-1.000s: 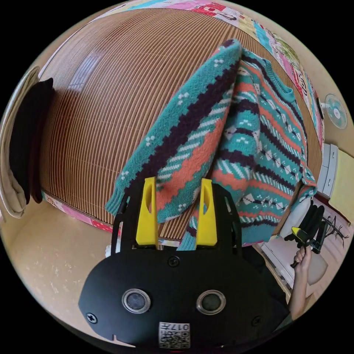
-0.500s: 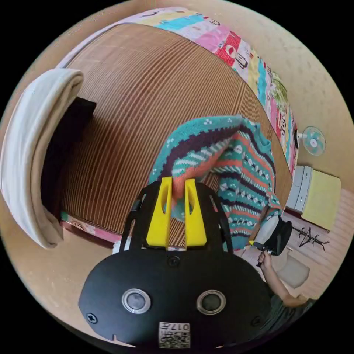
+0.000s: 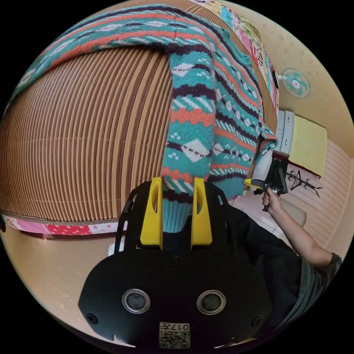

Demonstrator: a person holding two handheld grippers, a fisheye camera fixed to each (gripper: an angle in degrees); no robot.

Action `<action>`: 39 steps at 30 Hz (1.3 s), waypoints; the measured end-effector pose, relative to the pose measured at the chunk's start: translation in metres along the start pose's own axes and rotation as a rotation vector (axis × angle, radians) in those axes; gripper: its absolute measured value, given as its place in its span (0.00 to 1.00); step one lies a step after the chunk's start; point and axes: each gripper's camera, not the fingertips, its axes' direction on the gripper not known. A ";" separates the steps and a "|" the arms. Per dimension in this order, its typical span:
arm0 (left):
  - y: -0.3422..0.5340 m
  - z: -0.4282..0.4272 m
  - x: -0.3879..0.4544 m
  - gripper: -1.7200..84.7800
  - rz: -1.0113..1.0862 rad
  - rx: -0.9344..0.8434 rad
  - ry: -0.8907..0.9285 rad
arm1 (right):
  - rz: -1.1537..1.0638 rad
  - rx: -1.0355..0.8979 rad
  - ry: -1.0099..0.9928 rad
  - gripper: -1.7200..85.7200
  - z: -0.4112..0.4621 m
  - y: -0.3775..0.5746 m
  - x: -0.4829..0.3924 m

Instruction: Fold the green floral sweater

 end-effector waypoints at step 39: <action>0.127 -0.172 -0.193 0.10 -0.506 0.429 0.497 | -0.637 0.936 0.248 0.04 -0.198 -0.012 -0.278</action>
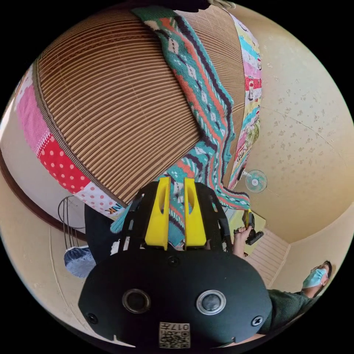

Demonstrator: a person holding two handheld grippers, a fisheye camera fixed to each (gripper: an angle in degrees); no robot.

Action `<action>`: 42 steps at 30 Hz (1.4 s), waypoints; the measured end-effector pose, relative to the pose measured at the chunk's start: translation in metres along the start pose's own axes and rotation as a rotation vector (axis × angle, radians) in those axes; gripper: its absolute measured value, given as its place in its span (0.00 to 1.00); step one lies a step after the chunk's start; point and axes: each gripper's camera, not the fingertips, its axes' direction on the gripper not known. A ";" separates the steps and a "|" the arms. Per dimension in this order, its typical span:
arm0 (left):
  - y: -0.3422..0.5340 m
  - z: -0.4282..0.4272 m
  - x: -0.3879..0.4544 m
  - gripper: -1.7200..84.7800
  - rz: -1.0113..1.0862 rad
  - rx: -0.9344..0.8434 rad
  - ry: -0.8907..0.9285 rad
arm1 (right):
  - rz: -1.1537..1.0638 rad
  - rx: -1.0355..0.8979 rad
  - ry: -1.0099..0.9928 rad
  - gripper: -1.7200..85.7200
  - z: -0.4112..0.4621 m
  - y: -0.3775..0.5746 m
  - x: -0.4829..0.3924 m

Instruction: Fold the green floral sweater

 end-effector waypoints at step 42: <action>0.269 0.377 0.299 0.11 1.380 -0.159 -0.577 | 0.706 -0.414 -0.637 0.03 0.112 0.246 0.065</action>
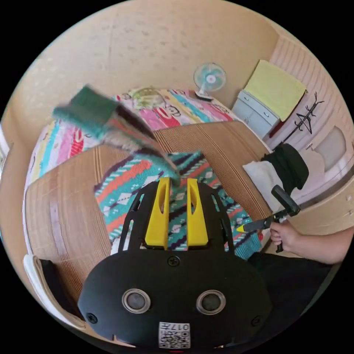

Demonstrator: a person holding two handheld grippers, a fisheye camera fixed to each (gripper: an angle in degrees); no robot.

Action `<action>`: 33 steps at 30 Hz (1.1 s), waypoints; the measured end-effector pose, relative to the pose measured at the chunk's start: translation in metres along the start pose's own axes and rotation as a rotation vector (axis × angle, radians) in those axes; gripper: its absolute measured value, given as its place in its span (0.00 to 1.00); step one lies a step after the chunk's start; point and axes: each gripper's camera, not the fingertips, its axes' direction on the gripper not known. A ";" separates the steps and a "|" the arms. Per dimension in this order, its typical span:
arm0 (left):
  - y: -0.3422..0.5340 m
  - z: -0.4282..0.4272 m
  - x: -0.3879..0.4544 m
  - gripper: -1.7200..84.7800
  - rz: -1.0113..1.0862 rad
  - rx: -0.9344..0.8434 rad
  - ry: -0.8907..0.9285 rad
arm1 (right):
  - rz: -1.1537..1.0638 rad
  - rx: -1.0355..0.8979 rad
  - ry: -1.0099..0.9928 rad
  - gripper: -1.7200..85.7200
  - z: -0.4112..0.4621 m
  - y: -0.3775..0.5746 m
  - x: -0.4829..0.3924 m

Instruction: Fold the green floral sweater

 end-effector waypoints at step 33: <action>0.332 0.037 -0.117 0.17 -0.737 -0.386 0.290 | 0.113 -0.274 0.275 0.14 -0.083 0.080 0.203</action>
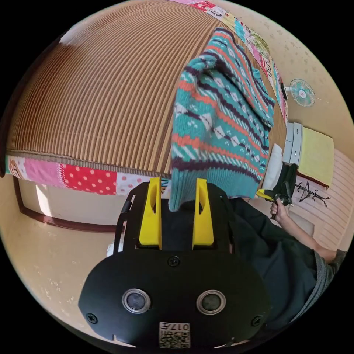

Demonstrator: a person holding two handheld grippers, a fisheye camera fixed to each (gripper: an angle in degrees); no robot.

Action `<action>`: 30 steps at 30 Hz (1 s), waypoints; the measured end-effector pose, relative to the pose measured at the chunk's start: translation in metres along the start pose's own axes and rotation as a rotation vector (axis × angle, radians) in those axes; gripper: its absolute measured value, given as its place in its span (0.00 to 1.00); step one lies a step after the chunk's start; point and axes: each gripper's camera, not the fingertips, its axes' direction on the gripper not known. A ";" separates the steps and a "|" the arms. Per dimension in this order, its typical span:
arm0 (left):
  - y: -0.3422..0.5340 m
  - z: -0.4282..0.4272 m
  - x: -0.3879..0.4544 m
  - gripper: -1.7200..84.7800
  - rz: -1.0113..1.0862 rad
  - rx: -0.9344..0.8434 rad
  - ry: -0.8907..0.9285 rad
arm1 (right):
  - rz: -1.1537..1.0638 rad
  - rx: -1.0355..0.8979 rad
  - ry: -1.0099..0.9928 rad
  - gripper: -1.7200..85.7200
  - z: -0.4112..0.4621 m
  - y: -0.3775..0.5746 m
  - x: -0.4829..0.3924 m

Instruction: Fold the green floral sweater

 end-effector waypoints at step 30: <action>-0.127 -0.206 -0.107 0.07 -0.117 0.389 1.150 | -0.099 0.668 -1.144 0.04 -0.119 0.053 0.054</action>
